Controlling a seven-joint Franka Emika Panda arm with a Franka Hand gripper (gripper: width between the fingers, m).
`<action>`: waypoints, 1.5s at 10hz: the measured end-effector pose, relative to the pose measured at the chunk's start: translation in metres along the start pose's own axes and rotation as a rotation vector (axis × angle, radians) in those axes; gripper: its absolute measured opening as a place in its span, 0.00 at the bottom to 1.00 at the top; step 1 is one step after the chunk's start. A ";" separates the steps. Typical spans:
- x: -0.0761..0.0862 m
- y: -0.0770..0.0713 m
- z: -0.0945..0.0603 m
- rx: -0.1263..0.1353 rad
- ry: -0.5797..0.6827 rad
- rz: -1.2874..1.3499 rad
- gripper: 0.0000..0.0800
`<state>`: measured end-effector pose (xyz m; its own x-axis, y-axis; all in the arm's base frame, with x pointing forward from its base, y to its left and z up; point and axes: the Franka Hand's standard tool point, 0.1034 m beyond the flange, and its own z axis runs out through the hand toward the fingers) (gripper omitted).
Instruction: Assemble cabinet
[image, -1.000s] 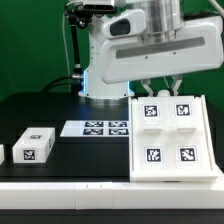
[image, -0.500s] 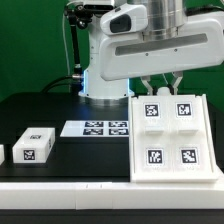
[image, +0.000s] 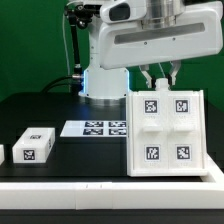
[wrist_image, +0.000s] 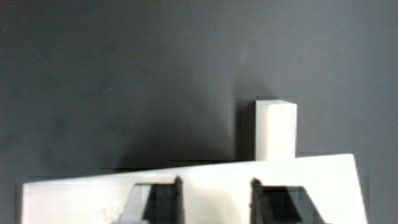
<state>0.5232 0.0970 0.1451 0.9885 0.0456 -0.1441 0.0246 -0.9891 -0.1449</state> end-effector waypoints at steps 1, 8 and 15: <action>0.010 -0.001 -0.003 0.003 0.004 -0.002 0.21; 0.042 -0.006 0.001 0.014 0.003 -0.004 0.30; 0.034 0.005 0.003 0.010 -0.008 0.009 0.81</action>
Offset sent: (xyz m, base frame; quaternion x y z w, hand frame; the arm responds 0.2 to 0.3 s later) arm 0.0375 0.0101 0.0022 0.0149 0.0044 0.0080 0.9998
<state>0.5567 0.0945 0.1363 0.9875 0.0379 -0.1528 0.0142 -0.9881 -0.1534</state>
